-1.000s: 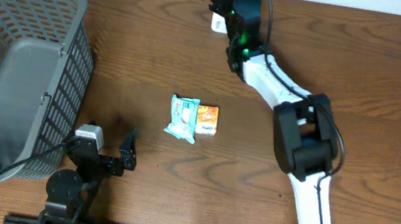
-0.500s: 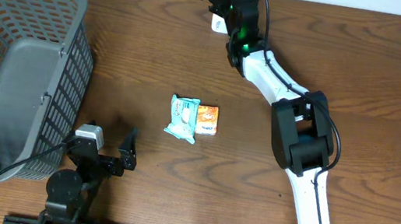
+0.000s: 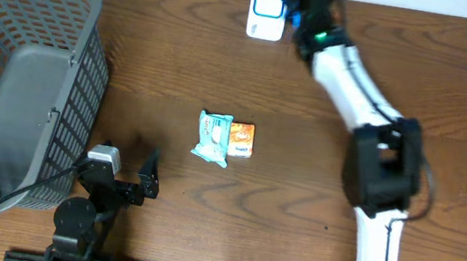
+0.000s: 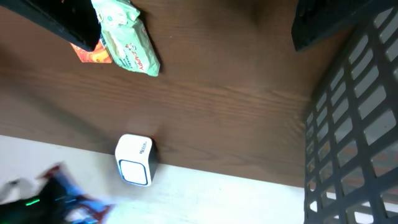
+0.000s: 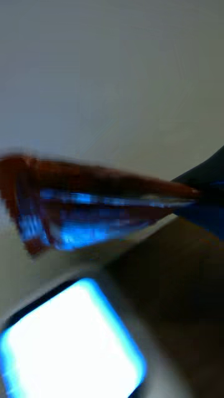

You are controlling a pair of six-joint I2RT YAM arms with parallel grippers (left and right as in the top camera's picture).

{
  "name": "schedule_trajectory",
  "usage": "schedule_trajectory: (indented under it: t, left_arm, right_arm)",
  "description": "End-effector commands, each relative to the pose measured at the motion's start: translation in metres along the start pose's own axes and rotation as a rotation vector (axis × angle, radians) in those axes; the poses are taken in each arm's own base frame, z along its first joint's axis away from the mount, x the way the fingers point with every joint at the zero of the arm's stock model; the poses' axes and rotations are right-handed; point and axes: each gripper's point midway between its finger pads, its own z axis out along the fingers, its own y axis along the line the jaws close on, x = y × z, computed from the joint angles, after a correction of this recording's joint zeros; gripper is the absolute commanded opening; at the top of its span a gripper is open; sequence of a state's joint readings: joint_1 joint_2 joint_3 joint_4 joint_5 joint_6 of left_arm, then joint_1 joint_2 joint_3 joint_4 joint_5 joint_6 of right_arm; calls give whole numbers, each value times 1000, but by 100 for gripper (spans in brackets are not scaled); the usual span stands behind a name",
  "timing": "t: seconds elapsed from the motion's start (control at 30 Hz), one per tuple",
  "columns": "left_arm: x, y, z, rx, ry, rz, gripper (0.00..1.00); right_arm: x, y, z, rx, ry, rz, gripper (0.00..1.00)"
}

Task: Scan the item barcode
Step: 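Carry the orange bar right and drop it near the Listerine bottle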

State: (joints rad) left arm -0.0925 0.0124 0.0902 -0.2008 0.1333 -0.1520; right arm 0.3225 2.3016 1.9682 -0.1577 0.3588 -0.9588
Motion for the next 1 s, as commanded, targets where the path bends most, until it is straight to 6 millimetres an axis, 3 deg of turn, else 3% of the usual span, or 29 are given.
schedule_trajectory:
  t: [0.0, 0.17, 0.33, 0.37, 0.53, 0.73, 0.83, 0.97]
  left_arm:
    - [13, 2, 3, 4, 31, 10, 98]
    - [13, 2, 3, 4, 31, 10, 98]
    - [13, 1, 3, 5, 30, 10, 98]
    - [13, 2, 3, 4, 31, 10, 98]
    - [13, 2, 3, 4, 31, 10, 98]
    - [13, 2, 3, 4, 31, 10, 98]
    - [13, 2, 3, 4, 31, 10, 98]
    - [13, 2, 3, 4, 31, 10, 98]
  right_arm:
    - [55, -64, -22, 65, 154, 20, 1]
    - [158, -82, -21, 15, 347, 224, 1]
    - [257, -67, -23, -92, 500, 362, 1]
    - [295, -61, -28, -107, 574, 393, 1]
    - [378, -39, -45, -135, 724, 489, 1]
    - [447, -14, -71, -133, 892, 544, 1]
    - [482, -21, -89, -25, 999, 611, 1]
    - [505, -34, -103, 76, 1054, 699, 1]
